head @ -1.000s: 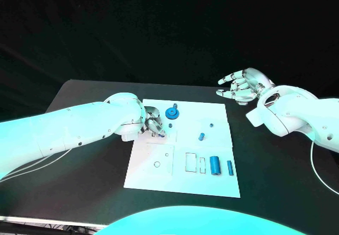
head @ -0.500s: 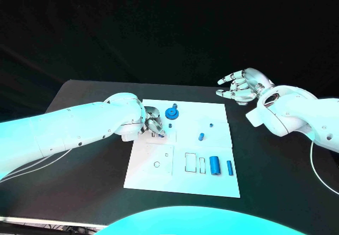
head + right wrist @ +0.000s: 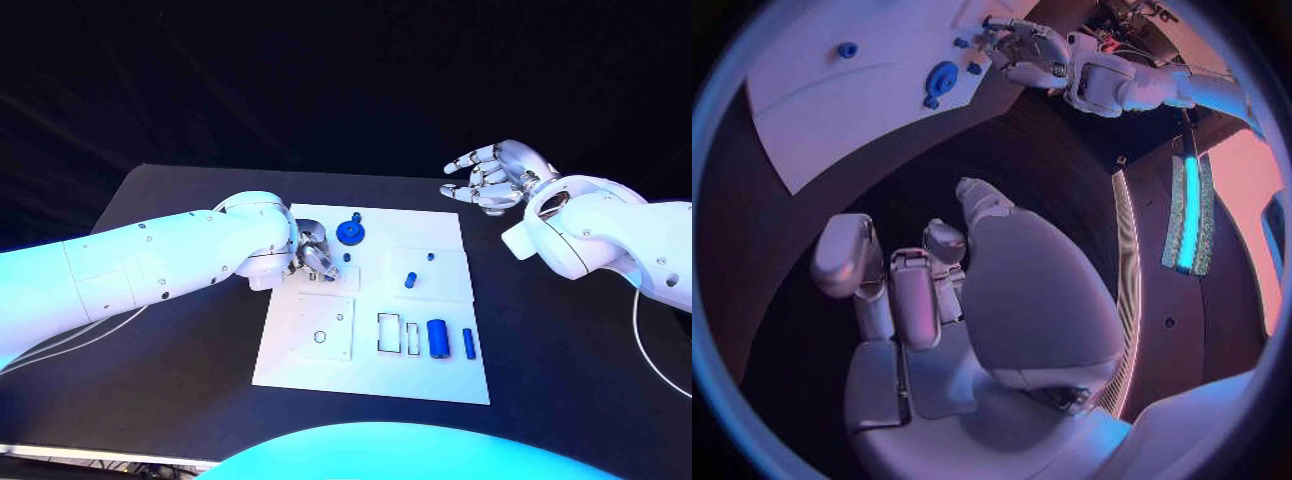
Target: Assemble the parts on the task board
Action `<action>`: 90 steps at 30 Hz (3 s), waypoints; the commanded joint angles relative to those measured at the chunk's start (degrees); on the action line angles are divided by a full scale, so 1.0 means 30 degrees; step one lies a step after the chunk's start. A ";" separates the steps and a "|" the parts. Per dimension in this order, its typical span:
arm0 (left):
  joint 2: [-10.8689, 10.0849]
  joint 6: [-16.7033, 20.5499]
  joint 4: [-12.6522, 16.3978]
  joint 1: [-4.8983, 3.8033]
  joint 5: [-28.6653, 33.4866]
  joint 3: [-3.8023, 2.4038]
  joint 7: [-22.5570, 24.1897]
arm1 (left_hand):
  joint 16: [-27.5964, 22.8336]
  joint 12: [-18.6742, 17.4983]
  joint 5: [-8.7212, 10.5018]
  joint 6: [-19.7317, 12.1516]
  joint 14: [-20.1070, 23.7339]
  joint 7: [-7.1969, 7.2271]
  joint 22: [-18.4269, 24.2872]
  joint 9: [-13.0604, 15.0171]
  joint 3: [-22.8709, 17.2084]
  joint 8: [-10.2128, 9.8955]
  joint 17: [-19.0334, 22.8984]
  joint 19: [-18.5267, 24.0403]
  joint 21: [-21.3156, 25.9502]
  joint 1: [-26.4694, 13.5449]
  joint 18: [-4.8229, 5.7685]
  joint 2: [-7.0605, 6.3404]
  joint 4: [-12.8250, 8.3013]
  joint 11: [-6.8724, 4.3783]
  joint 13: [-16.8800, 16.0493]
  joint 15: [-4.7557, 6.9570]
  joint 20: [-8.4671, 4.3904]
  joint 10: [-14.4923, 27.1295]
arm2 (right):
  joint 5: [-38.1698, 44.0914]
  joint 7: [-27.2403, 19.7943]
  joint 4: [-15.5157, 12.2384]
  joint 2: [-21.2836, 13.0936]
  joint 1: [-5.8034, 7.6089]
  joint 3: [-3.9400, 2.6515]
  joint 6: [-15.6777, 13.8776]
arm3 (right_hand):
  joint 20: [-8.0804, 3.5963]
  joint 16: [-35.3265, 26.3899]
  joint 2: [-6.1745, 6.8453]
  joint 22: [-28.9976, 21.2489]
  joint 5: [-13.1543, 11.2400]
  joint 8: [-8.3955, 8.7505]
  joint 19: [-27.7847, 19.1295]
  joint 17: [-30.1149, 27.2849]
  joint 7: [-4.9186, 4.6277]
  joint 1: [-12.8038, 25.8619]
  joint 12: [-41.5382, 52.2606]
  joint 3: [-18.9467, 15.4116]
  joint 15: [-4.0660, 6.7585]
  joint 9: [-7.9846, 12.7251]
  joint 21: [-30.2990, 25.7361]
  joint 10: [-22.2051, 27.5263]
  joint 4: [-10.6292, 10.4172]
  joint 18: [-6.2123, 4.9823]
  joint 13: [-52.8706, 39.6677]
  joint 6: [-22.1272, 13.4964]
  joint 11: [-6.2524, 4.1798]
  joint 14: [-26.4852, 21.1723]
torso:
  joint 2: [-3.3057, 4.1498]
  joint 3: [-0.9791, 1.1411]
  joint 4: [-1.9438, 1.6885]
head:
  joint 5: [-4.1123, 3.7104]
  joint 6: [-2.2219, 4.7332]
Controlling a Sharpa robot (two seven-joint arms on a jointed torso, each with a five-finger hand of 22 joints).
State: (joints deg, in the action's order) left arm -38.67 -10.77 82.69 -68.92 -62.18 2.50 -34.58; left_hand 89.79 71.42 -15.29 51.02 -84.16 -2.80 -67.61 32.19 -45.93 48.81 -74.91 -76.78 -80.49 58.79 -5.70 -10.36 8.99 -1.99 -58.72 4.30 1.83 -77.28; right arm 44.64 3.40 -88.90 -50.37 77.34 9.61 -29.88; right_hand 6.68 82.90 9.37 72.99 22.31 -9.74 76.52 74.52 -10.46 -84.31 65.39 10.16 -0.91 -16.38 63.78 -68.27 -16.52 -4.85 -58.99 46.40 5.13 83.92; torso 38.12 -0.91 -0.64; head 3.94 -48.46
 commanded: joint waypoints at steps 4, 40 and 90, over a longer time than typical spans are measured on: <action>0.0126 -0.0359 0.0006 0.0072 0.0158 0.0046 0.0037 | 0.0071 0.0121 -0.0059 0.0507 -0.1948 0.0336 -0.0050 -0.0125 -0.0889 -0.0098 -0.5029 -0.0116 -0.0057 0.0016 0.0344 0.0415 -0.0796 -0.0010 -0.0115 0.0149 -0.0024 -0.0151 | 0.0168 -0.0166 -0.0036 -0.0004 -0.0009 -0.0002 0.0203 | -0.0055 -0.0085 0.0101 -0.0028 0.0102 -0.0122 -0.0037 -0.0018 0.0101 0.0046 -0.0070 0.0119 0.0124 0.0019 -0.0109 0.0018 0.0011 -0.0361 0.0025 0.0014 -0.0052 0.0738 | 0.0013 0.0000 0.0006 | -0.0013 -0.0017; 0.0191 -0.0445 -0.0180 0.0067 0.0078 0.0005 -0.0037 | 0.0071 -0.0034 0.0024 0.0970 -0.1948 0.0405 -0.0022 -0.0880 0.2947 -0.0345 -0.5029 -0.0135 0.0029 -0.1160 0.0343 -0.0268 0.1369 -0.0052 -0.0361 0.0194 -0.0079 -0.0197 | 0.0044 -0.0385 -0.0024 -0.0026 -0.0009 -0.0002 0.0349 | -0.0056 -0.0225 0.0364 -0.0130 0.0080 -0.0219 -0.0020 -0.0112 0.0110 0.1660 -0.0047 -0.0133 0.0117 0.0083 -0.0405 -0.0014 -0.0073 -0.0382 0.0344 -0.0012 -0.0039 0.0741 | -0.0001 -0.0013 -0.0010 | -0.0099 0.0012; -0.0965 0.1539 0.0140 -0.0186 0.1560 -0.1230 0.0234 | -0.0356 -0.2184 0.0420 -0.0119 -0.1679 0.0057 0.0957 -0.1568 0.7325 -0.0768 -0.4185 0.0430 0.0606 -0.0355 0.0147 -0.0128 0.2530 0.0212 0.2267 0.0069 -0.0024 0.1411 | -0.0979 -0.0126 0.0325 0.0052 -0.0103 0.0033 0.0843 | 0.0000 -0.0306 -0.0908 -0.0100 -0.0690 -0.0454 0.0122 0.0029 0.0048 0.4576 0.0423 -0.2930 0.0045 0.0259 -0.0756 -0.0008 -0.0098 -0.0386 0.0562 -0.0122 0.0051 0.0803 | -0.0013 -0.0004 -0.0024 | 0.0077 0.0393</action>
State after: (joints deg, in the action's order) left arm -41.52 -8.16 83.21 -69.29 -59.69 -1.11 -34.91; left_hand 88.94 65.77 -13.78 51.24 -83.94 -2.45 -65.43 27.63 -23.66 46.79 -74.91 -76.08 -79.07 56.72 -5.69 -10.97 16.45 -1.52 -53.07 4.50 1.85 -73.76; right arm 42.34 3.25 -87.97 -50.25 77.07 9.70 -28.42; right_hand 6.68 82.23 6.62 72.62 20.09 -10.86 76.52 74.60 -10.46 -70.86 66.46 1.73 -0.91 -15.66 61.55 -68.27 -16.82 -5.73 -57.30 46.40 5.13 83.93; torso 38.09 -0.96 -0.65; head 4.06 -47.43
